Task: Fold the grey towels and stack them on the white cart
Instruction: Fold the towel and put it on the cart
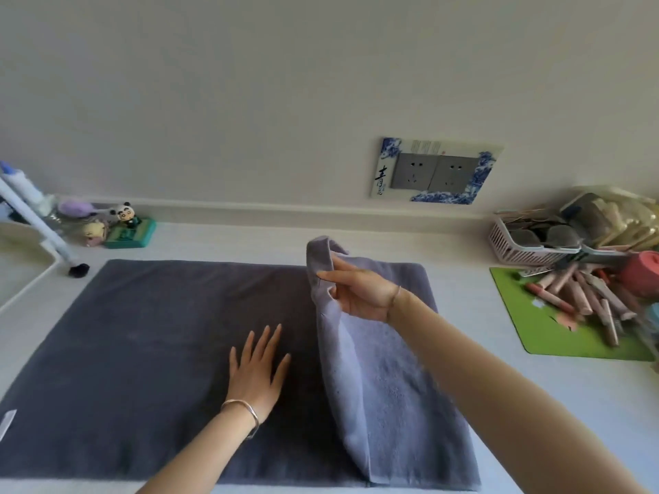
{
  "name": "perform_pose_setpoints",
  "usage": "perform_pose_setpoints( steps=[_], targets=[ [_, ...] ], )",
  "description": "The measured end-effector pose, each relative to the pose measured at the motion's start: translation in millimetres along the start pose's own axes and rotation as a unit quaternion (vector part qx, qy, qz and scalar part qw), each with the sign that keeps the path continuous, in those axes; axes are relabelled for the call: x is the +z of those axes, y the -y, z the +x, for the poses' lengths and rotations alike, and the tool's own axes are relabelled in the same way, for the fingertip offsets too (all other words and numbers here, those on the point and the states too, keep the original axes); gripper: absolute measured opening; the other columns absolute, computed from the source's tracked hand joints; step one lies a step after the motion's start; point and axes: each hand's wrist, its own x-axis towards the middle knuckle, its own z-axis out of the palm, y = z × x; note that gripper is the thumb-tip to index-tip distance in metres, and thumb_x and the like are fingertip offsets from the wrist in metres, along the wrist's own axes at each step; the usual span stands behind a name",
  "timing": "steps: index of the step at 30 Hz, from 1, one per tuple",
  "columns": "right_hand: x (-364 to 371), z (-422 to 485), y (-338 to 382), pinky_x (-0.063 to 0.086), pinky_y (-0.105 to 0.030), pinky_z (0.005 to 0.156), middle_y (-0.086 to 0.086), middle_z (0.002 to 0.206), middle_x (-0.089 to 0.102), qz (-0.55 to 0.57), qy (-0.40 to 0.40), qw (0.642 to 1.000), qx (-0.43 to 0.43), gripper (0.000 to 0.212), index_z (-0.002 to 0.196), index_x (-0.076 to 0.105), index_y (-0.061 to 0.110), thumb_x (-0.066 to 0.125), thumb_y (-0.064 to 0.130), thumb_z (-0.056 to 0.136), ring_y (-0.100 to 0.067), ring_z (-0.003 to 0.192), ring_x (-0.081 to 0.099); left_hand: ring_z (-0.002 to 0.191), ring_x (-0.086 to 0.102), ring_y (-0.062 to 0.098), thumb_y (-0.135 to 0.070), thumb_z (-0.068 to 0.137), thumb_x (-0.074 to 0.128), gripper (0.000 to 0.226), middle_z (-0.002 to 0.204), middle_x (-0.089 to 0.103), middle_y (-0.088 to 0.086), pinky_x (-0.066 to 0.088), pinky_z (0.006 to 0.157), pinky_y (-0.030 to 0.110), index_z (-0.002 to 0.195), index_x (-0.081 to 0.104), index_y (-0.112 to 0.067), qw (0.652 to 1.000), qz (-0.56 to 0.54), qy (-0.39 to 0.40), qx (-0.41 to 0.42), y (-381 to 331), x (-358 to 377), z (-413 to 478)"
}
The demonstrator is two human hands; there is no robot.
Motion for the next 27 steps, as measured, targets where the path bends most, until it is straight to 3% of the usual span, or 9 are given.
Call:
perform_pose_setpoints(
  steps=[4, 7, 10, 12, 15, 19, 22, 24, 27],
  targets=[
    [31, 35, -32, 0.056, -0.024, 0.063, -0.007, 0.079, 0.063, -0.108, -0.063, 0.991, 0.039, 0.025, 0.122, 0.047, 0.026, 0.043, 0.016, 0.100, -0.012, 0.067, 0.065, 0.145, 0.013, 0.022, -0.054, 0.074, -0.005, 0.085, 0.156, 0.019, -0.005, 0.010, 0.115, 0.050, 0.149, 0.020, -0.023, 0.999, 0.028, 0.003, -0.018, 37, -6, 2],
    [3, 45, -66, 0.046, -0.028, 0.089, -0.012, 0.129, 0.056, -0.397, -0.224, 0.890, 0.030, 0.038, 0.137, 0.045, 0.016, 0.040, 0.026, 0.101, -0.015, 0.105, 0.058, 0.126, 0.041, 0.028, -0.032, 0.077, 0.030, 0.057, 0.124, 0.063, 0.004, 0.043, 0.089, 0.064, 0.115, 0.067, -0.009, 0.998, 0.070, -0.008, 0.006, 61, -1, 0],
    [-37, 33, -103, 0.010, -0.036, 0.118, 0.004, 0.156, 0.021, -0.576, -0.274, 0.768, 0.055, 0.047, 0.146, 0.030, 0.025, 0.029, 0.039, 0.102, -0.016, 0.145, 0.013, 0.122, 0.037, 0.028, -0.027, 0.075, 0.035, 0.048, 0.108, 0.070, 0.005, 0.027, 0.102, 0.058, 0.098, 0.074, -0.011, 0.992, 0.116, -0.042, 0.032, 71, 12, -4],
    [-57, 17, -125, -0.008, -0.036, 0.118, 0.012, 0.158, 0.000, -0.652, -0.245, 0.714, 0.067, 0.054, 0.150, 0.014, 0.033, 0.018, 0.049, 0.098, -0.011, 0.146, -0.008, 0.125, 0.035, 0.034, -0.028, 0.076, 0.035, 0.049, 0.107, 0.070, 0.005, 0.009, 0.106, 0.052, 0.100, 0.073, -0.010, 0.989, 0.133, -0.057, 0.036, 71, 21, -6],
    [-78, -4, -134, -0.013, -0.032, 0.117, 0.015, 0.157, -0.007, -0.703, -0.256, 0.662, 0.048, 0.053, 0.148, 0.005, 0.039, 0.011, 0.053, 0.098, -0.010, 0.145, -0.013, 0.125, 0.030, 0.044, -0.026, 0.077, 0.035, 0.049, 0.111, 0.069, 0.005, 0.006, 0.105, 0.053, 0.105, 0.071, -0.010, 0.989, 0.137, -0.050, 0.036, 58, 28, -9],
    [-113, -34, -133, -0.012, -0.030, 0.116, 0.021, 0.152, -0.010, -0.716, -0.273, 0.642, 0.032, 0.080, 0.146, 0.003, 0.043, -0.018, 0.074, 0.075, -0.009, 0.145, -0.011, 0.127, 0.028, 0.045, -0.024, 0.081, 0.034, 0.046, 0.120, 0.065, 0.003, 0.005, 0.106, 0.054, 0.109, 0.070, -0.018, 0.990, 0.117, -0.030, 0.068, 26, 37, -19],
    [-140, -56, -126, -0.012, -0.030, 0.116, 0.017, 0.156, -0.007, -0.718, -0.274, 0.639, 0.043, 0.064, 0.145, 0.001, 0.044, -0.006, 0.066, 0.085, -0.009, 0.145, -0.011, 0.132, 0.027, 0.041, -0.027, 0.086, 0.031, 0.047, 0.126, 0.062, -0.002, 0.002, 0.108, 0.048, 0.113, 0.068, -0.019, 0.996, 0.069, -0.009, 0.054, -10, 45, -22],
    [-149, -65, -117, -0.011, -0.033, 0.117, 0.012, 0.158, -0.002, -0.710, -0.270, 0.646, 0.073, 0.052, 0.148, 0.007, 0.041, 0.010, 0.055, 0.097, -0.012, 0.146, -0.009, 0.143, 0.014, 0.033, -0.038, 0.088, 0.014, 0.061, 0.141, 0.044, -0.013, -0.007, 0.112, 0.040, 0.129, 0.056, -0.019, 0.998, 0.000, -0.040, 0.048, -32, 51, -23],
    [-142, -70, -105, 0.002, -0.038, 0.118, 0.005, 0.152, 0.030, -0.722, -0.264, 0.639, 0.017, 0.077, 0.142, 0.038, 0.030, 0.011, 0.074, 0.085, -0.019, 0.144, 0.013, 0.145, 0.010, 0.018, -0.054, 0.077, -0.004, 0.084, 0.145, 0.027, -0.018, -0.007, 0.115, 0.031, 0.140, 0.039, -0.019, 0.979, -0.192, -0.062, -0.017, -47, 51, -19]
  ],
)
